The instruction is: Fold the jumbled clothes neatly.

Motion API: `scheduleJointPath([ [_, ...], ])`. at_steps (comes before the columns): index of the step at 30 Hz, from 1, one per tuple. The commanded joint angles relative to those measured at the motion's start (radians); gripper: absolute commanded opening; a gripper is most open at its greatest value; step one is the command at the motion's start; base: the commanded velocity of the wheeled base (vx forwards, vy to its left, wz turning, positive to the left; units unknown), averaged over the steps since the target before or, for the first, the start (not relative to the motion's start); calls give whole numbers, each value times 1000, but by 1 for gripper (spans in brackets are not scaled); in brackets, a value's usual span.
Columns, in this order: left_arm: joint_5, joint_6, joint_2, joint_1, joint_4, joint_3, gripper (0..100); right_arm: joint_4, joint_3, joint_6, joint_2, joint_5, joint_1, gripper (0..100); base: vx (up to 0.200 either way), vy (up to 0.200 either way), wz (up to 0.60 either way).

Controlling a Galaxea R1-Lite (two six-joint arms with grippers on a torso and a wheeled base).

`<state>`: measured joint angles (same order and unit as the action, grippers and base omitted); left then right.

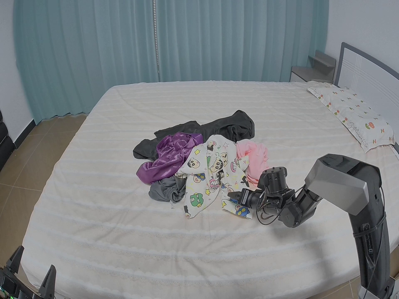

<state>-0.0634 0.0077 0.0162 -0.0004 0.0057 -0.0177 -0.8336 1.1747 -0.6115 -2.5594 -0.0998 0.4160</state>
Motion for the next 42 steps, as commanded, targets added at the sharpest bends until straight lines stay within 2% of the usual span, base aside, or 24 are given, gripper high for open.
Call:
scheduleJointPath([
  [1,-1,0,-16,-1,0,18,100,7,29,4,-32,11,6,0,0,0,0],
  [7,-1,0,-16,-1,0,18,100,-28,-27,-10,5,35,-2,0,0,0,0],
  [10,1,0,-16,-1,0,18,100,-99,-102,-14,51,32,-6,0,0,0,0],
  [12,-1,0,-16,-1,0,18,100,-191,-182,-27,90,31,-8,0,0,0,0],
  [14,-1,0,-16,-1,0,18,100,-349,-313,-56,140,25,-6,0,0,0,0],
  [15,-1,0,-16,-1,0,18,100,-349,-313,-56,140,25,-6,0,0,0,0],
  [16,1,0,-16,-1,0,18,100,-464,-408,-68,180,12,-5,0,0,0,0],
  [21,1,0,-16,-1,0,18,100,-645,-652,-71,311,-74,3,0,0,0,0],
  [24,1,2,-16,-1,0,18,100,-737,-768,-71,387,-93,20,0,0,0,0],
  [31,-1,15,-16,-1,-4,18,100,-737,-897,-88,634,-95,103,0,0,0,0],
  [39,-4,25,-16,-1,-9,12,100,-737,-922,-86,826,-98,172,0,0,0,0],
  [40,-7,6,-9,-3,-13,-25,100,-737,-917,-86,840,-98,179,0,0,0,0],
  [41,-9,-41,48,-4,-23,-127,100,-737,-912,-86,854,-98,184,0,0,0,0],
  [42,-10,-121,125,-6,-23,-234,100,-737,-903,-85,864,-104,190,0,0,0,0],
])
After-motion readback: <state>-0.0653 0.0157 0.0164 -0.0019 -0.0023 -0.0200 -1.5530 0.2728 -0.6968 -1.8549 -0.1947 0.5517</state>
